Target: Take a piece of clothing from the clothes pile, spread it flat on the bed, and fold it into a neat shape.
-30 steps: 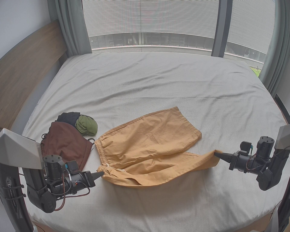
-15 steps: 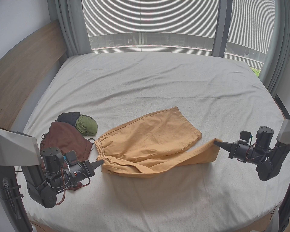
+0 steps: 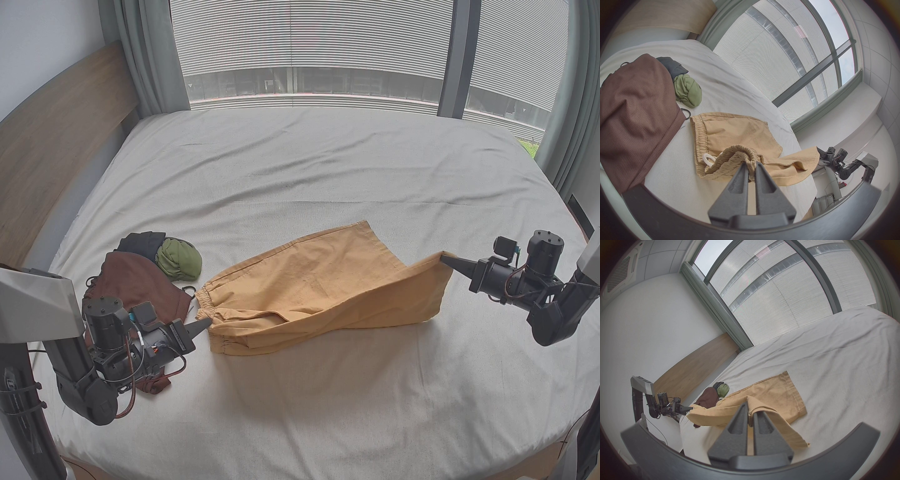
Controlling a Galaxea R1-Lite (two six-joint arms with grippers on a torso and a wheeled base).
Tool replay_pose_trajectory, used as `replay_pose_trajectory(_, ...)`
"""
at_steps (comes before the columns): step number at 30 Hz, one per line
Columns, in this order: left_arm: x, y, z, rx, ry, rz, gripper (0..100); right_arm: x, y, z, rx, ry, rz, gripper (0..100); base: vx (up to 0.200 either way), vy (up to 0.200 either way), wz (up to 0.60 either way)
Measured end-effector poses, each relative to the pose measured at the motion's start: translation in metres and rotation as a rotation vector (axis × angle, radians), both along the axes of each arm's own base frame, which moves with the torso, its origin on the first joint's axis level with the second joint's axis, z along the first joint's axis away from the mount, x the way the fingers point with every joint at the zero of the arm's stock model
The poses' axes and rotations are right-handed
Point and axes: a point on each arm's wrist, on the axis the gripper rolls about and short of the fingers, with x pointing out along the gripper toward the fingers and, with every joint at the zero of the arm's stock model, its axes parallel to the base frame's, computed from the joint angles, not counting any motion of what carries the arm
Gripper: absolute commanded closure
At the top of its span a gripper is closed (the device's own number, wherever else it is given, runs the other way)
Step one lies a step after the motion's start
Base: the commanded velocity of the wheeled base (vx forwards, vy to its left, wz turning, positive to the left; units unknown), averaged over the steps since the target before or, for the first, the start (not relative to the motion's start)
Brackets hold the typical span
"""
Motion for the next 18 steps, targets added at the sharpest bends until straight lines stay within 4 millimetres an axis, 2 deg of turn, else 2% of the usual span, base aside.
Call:
replay_pose_trajectory(9, 0.007, 0.000, 0.004, -0.032, -0.009, 0.053, 100, 0.027, 0.005, 0.016, -0.002, -0.027, -0.013, 100, 0.000, 0.000, 0.00)
replay_pose_trajectory(18, 0.012, -0.001, 0.006, -0.050, -0.017, 0.075, 100, 0.049, 0.010, 0.025, -0.002, -0.036, -0.012, 100, 0.000, 0.000, 0.00)
